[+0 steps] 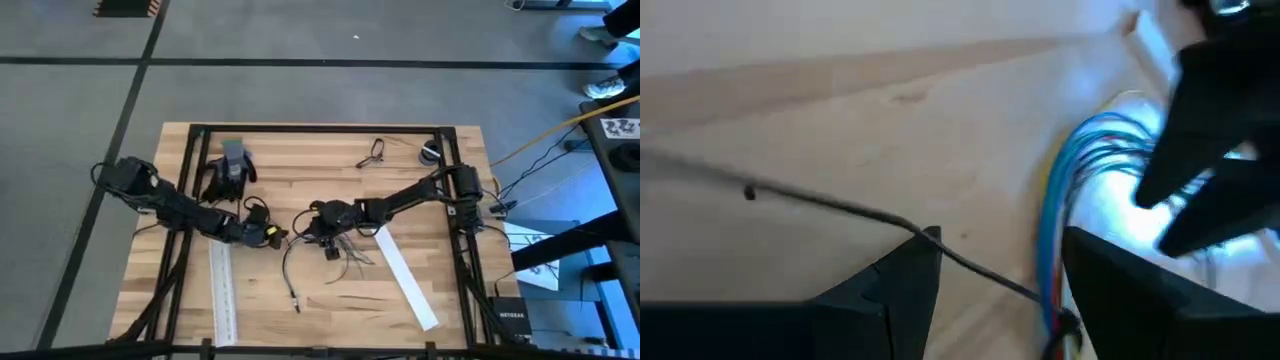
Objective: Ziptie cables
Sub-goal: Put the black zip tie on the cable wires
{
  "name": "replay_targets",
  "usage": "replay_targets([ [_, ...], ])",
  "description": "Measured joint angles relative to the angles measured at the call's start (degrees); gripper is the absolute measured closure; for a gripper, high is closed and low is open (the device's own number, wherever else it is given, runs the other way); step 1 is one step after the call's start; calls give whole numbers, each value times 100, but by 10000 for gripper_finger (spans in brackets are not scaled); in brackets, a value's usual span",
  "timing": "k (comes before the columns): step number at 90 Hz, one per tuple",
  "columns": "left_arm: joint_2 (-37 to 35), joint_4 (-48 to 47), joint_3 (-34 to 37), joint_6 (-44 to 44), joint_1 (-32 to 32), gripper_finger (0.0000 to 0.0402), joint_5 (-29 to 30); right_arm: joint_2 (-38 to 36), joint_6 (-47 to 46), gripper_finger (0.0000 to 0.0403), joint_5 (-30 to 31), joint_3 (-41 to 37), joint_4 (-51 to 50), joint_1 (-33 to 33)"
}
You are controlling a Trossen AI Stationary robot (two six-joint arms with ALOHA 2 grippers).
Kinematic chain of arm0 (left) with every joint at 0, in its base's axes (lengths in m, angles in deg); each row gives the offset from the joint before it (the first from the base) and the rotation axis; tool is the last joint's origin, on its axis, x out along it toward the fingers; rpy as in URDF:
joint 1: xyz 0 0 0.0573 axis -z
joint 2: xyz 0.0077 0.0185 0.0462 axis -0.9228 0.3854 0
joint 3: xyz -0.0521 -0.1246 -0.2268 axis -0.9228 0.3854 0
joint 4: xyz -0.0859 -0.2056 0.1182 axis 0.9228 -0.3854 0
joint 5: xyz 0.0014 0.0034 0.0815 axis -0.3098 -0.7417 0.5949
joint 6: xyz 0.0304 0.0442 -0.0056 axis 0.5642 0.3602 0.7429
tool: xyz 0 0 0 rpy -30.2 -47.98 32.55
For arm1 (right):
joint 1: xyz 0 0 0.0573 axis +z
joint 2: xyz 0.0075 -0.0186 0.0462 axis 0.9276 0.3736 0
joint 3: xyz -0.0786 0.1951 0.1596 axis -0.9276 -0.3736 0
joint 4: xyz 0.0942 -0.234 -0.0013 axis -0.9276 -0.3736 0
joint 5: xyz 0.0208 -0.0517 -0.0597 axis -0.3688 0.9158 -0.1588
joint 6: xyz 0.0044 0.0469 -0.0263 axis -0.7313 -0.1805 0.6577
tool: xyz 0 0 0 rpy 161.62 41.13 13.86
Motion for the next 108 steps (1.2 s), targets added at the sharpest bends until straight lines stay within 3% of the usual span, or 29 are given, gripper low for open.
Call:
replay_targets([
  [15, 346, -32, -392, 528, -47, 233, 33, 0, 115, 292, 1, 0, -161, 0],
  [35, 373, -167, -667, 1605, -40, 373, -219, 0, 124, 292, 1, 2, -453, 0],
  [40, 345, -200, -665, 1847, -25, 391, -216, 0, 124, 292, 0, 2, -515, 2],
  [58, 20, -288, -667, 2676, -7, 401, -209, 3, -26, 292, -164, 2, -488, 9],
  [80, -408, -263, -674, 3420, -7, 402, -144, 379, -1217, 292, -273, 7, 915, 17],
  [108, -427, -259, -676, 4027, -14, 401, -111, 559, -1955, 292, 1656, 4, 1317, 597],
])
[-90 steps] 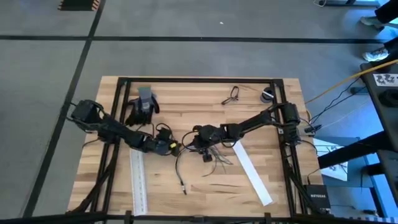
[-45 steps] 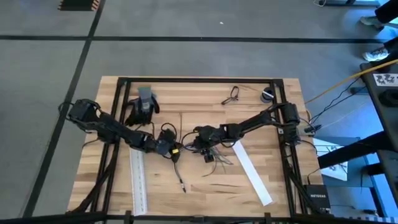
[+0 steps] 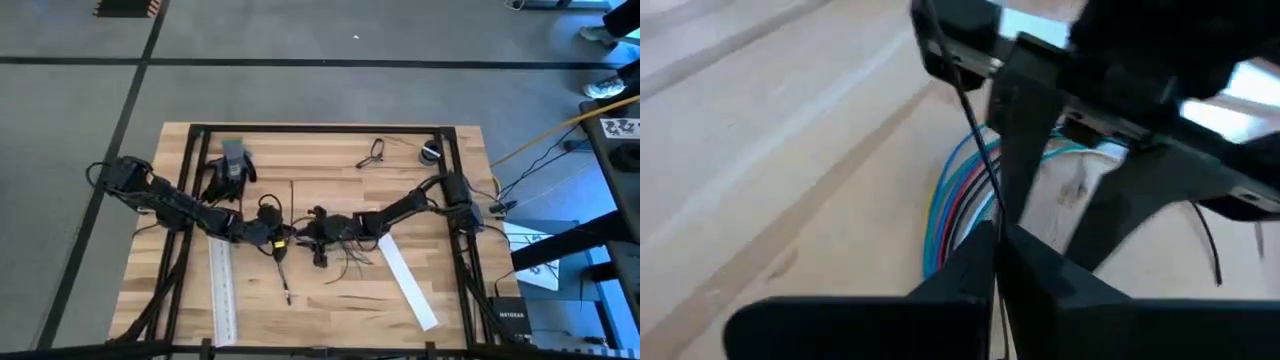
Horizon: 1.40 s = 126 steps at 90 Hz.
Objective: Ziptie cables
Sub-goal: Put the black zip tie on the cable wires
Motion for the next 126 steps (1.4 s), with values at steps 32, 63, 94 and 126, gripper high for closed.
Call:
replay_targets([
  [32, 2, 238, 0, 452, 83, 401, -2, 265, 41, 292, 498, 146, 238, 273],
  [63, 2, 189, 0, 464, 81, 401, 30, 774, 73, 298, 822, 804, 243, 271],
  [94, 2, 160, 0, 493, 83, 401, 31, 771, 353, 395, 648, 799, 106, 269],
  [126, 2, 136, 0, 497, 83, 401, -28, 667, 418, 402, 558, 796, 82, 269],
])
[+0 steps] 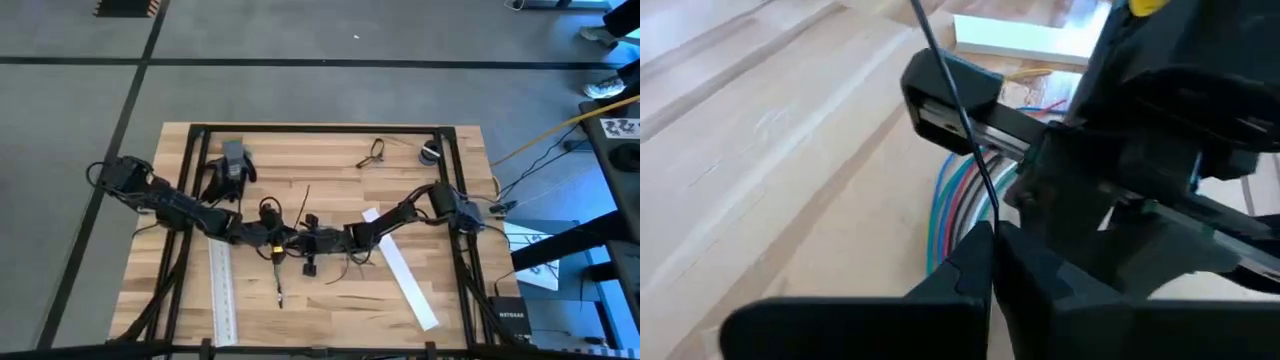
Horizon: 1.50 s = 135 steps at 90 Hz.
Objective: Ziptie cables
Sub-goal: Put the black zip tie on the cable wires
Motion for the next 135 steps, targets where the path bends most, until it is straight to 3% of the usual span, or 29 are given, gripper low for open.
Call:
replay_targets([
  [14, 0, -3, 0, 286, 0, 390, -245, 0, 13, 402, 35, 0, -27, 0],
  [31, -109, -145, -2, 668, -2, 327, -689, 0, 13, 403, 40, 0, -29, 2],
  [43, -668, -1393, -273, 867, 84, 290, -1042, -2, 11, 403, 45, 0, -78, 0],
  [52, -1009, -2486, -534, 662, 307, 287, -680, -2, 11, 403, 45, 0, -97, 0],
  [59, -1062, -2738, -556, 388, 506, 292, -425, -2, -8, 403, 95, 12, -94, 0],
  [85, -132, -2369, -323, -794, 1060, 312, 512, -7, -304, 403, 343, 350, -193, 0],
  [105, 447, -1403, -323, -671, 970, 313, 597, -9, -304, 403, 351, 446, -515, -1],
  [135, 658, -1456, -328, -817, 850, 313, 614, -17, -304, 398, 347, 446, -793, -2],
])
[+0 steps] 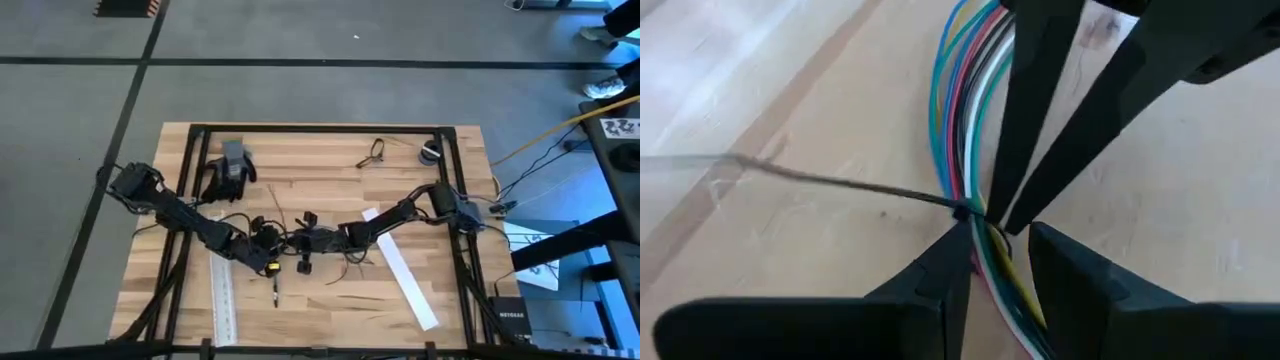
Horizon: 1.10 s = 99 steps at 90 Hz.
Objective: Ziptie cables
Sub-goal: Put the black zip tie on the cable wires
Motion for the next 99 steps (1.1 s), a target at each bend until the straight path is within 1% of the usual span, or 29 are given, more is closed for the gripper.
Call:
replay_targets([
  [11, 2, -6, -2, 41, -2, 313, 0, -190, -7, 374, 29, -2, -364, 0],
  [22, 2, -72, -2, 32, 0, 313, -2, -503, 15, 330, 235, 0, -867, -67],
  [27, 2, -87, -2, 43, 12, 313, -4, -645, 59, 309, 199, 0, -1164, -151],
  [33, 2, -110, -2, 58, 11, 313, -5, -830, 181, 288, -110, 0, -1539, -287],
  [40, 2, -209, -2, 59, 13, 313, -9, -1005, 335, 268, -678, 2, -1969, -507],
  [47, 2, -239, -2, 61, 18, 313, -13, -1159, 452, 255, -1262, -92, -2416, -770],
  [53, 2, -257, -2, 67, 52, 313, -10, -1288, 482, 252, -1631, -316, -2532, -1001],
  [61, 2, -327, -2, 76, 101, 313, -7, -1442, 488, 252, -1887, -725, -2409, -1264],
  [67, 2, -344, -2, 76, 137, 313, -7, -1480, 485, 253, -2034, -1064, -2064, -1389],
  [74, 2, -343, -2, 76, 164, 313, -7, -1476, 374, 253, -2356, -1482, -1318, -1430],
  [83, 2, -326, -2, 141, 163, 313, 3, -1308, 262, 252, -2669, -1841, -67, -1371],
  [91, 2, -307, -2, 336, 162, 313, 9, -1116, 158, 251, -2661, -1827, 513, -1312],
  [99, 2, -288, -2, 442, 162, 313, 70, -846, 103, 251, -2672, -1491, 671, -1262],
])
